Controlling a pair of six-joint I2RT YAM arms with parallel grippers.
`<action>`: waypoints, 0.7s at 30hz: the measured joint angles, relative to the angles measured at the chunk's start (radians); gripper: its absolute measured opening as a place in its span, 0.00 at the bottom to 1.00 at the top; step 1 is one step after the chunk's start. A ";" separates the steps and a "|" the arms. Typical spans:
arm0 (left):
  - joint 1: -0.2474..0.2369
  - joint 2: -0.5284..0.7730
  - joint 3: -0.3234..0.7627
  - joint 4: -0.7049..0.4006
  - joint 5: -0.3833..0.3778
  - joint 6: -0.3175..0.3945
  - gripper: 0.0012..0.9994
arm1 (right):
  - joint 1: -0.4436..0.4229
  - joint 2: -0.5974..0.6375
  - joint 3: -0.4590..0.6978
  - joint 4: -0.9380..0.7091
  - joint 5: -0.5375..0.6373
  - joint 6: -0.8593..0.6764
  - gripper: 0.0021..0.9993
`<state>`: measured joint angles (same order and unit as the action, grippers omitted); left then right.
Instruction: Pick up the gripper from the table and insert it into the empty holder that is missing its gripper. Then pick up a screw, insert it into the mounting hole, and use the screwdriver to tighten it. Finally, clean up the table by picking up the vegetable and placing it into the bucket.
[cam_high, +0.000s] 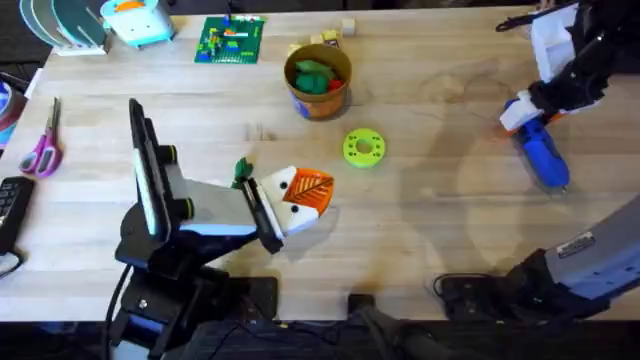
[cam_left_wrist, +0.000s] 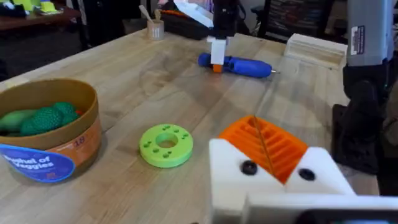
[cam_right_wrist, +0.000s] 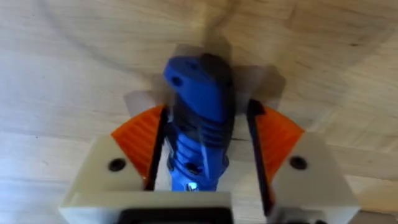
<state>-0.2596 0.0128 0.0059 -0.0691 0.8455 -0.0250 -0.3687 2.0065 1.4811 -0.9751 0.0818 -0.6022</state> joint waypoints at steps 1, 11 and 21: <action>0.000 0.000 0.000 0.000 0.000 0.000 0.01 | 0.000 0.000 0.000 0.003 0.000 0.001 0.71; 0.000 0.000 0.000 0.000 0.000 0.000 0.01 | 0.000 0.000 0.000 0.017 0.004 0.022 0.33; 0.000 0.000 0.000 0.000 0.000 0.000 0.01 | -0.001 0.001 0.000 0.024 0.008 0.026 0.08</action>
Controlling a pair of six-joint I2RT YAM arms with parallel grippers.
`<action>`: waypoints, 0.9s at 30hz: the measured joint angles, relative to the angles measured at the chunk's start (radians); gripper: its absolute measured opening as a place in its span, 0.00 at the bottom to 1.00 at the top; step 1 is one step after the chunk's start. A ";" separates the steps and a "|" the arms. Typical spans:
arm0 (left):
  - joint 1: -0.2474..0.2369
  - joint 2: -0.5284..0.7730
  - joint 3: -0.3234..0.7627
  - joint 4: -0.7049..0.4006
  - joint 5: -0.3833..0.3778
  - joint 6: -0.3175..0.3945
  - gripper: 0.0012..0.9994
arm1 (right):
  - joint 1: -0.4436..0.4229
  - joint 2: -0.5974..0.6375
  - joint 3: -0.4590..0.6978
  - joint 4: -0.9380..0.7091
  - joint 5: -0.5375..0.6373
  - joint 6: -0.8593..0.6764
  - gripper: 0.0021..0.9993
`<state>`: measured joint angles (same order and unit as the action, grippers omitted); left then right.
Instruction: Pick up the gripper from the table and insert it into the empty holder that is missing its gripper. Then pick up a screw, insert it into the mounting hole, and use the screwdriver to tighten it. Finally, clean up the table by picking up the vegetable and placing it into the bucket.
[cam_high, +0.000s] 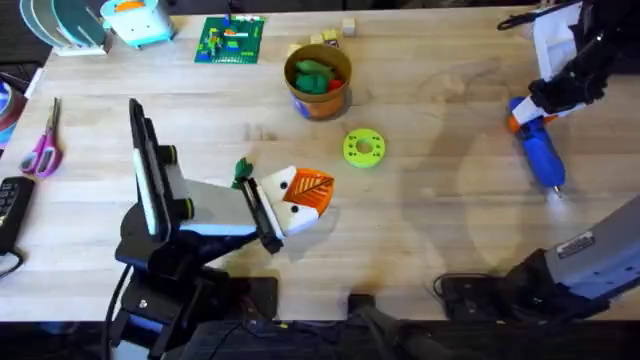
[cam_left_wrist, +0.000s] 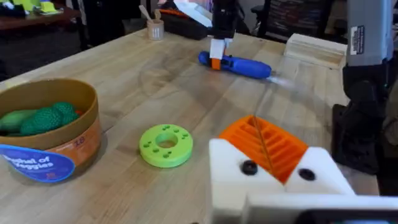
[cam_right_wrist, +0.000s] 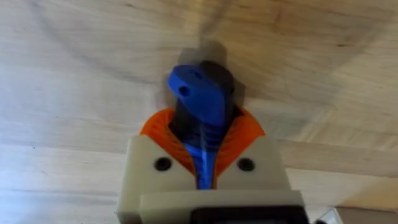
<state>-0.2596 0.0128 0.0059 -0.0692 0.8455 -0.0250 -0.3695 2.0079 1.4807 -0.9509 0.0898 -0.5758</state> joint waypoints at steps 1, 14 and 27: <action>0.000 0.000 0.000 0.000 0.000 0.000 0.01 | 0.000 0.000 0.000 -0.002 0.000 0.000 0.08; 0.000 0.000 0.000 0.000 0.000 0.000 0.01 | 0.001 -0.004 0.054 -0.042 -0.001 0.004 0.08; 0.000 0.000 0.000 0.000 0.000 0.000 0.01 | 0.057 -0.351 0.121 -0.038 -0.003 0.126 0.08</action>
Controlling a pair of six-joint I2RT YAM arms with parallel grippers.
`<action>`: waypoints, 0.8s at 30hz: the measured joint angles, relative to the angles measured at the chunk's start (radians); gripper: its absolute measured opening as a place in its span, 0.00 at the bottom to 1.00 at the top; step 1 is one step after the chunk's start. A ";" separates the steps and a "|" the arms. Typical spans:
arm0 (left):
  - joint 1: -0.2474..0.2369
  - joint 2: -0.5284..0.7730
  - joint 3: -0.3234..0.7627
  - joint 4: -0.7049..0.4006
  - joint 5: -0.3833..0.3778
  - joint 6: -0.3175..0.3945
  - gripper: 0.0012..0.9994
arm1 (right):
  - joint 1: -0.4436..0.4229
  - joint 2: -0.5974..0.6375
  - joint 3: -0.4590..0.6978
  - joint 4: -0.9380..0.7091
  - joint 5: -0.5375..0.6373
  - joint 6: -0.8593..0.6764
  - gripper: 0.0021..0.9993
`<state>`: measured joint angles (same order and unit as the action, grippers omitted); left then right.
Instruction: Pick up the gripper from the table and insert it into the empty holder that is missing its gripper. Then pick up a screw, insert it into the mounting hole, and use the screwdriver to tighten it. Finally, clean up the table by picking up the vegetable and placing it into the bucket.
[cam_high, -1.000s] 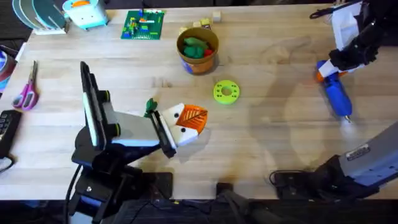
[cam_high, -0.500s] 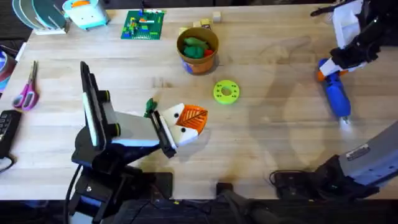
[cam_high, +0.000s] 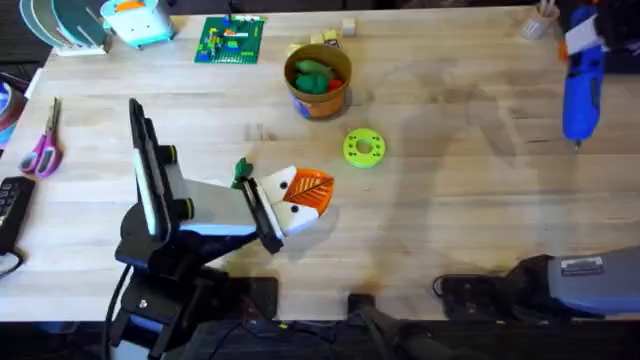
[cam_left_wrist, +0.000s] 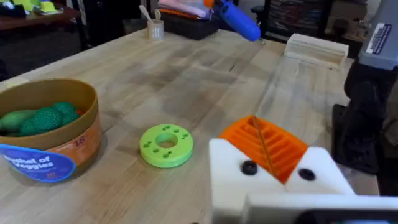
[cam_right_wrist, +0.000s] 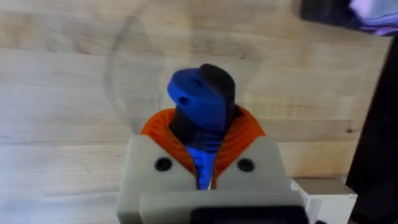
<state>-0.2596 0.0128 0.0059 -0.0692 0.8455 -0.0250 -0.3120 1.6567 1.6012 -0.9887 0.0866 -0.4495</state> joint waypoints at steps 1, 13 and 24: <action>0.000 0.000 0.000 0.000 0.000 0.000 0.01 | 0.006 -0.031 0.000 0.000 -0.001 0.010 0.08; 0.000 0.000 0.000 0.000 0.000 0.000 0.01 | 0.018 -0.346 0.000 -0.006 -0.041 0.159 0.08; 0.000 0.000 0.000 0.000 0.000 0.000 0.01 | 0.045 -0.578 -0.203 0.232 -0.229 0.303 0.08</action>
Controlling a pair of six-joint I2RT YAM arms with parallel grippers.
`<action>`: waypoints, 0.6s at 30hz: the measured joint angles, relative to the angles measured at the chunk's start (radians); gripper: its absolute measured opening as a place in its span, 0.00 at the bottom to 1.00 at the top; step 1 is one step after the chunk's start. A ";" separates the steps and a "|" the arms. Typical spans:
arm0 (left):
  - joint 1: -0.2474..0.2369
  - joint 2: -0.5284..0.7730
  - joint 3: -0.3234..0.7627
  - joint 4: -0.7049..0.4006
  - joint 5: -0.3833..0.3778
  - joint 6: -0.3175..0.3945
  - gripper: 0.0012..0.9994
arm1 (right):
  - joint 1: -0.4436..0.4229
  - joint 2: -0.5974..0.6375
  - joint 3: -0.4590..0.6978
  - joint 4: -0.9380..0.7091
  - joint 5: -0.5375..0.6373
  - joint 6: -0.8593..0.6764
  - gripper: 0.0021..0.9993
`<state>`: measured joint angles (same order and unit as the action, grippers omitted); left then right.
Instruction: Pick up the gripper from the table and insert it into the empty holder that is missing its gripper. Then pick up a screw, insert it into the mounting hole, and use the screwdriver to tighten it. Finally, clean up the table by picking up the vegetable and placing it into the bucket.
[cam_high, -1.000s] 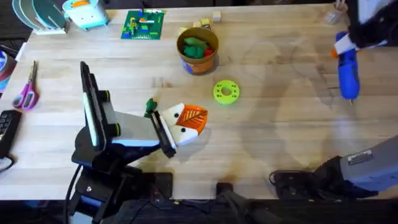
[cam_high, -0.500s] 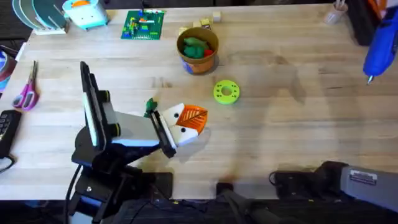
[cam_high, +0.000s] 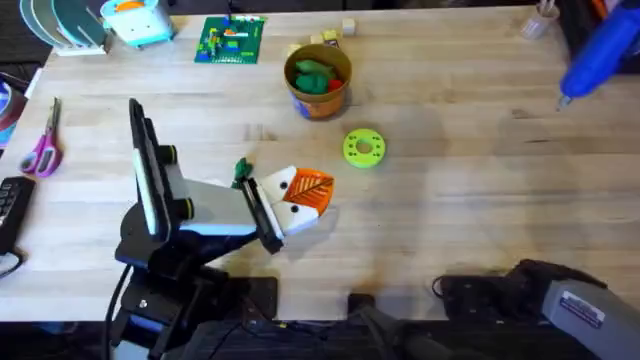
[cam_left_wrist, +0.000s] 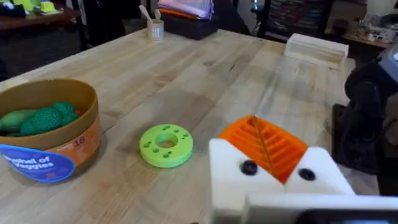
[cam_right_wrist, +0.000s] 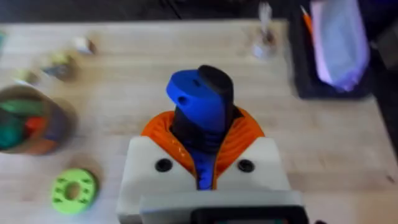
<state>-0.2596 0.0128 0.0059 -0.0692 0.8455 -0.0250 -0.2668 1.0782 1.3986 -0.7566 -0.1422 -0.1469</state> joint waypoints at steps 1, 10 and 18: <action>0.000 0.000 0.000 0.000 0.000 0.000 0.01 | 0.016 -0.015 -0.027 0.046 -0.020 0.021 0.08; 0.000 0.000 0.000 0.000 0.000 0.000 0.01 | 0.297 -0.062 -0.197 0.324 -0.111 0.166 0.08; 0.000 0.000 0.000 0.000 0.000 0.000 0.01 | 0.566 -0.027 -0.288 0.541 -0.129 0.227 0.08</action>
<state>-0.2596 0.0128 0.0059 -0.0692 0.8455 -0.0250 0.2995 1.0517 1.1108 -0.2151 -0.2709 0.0797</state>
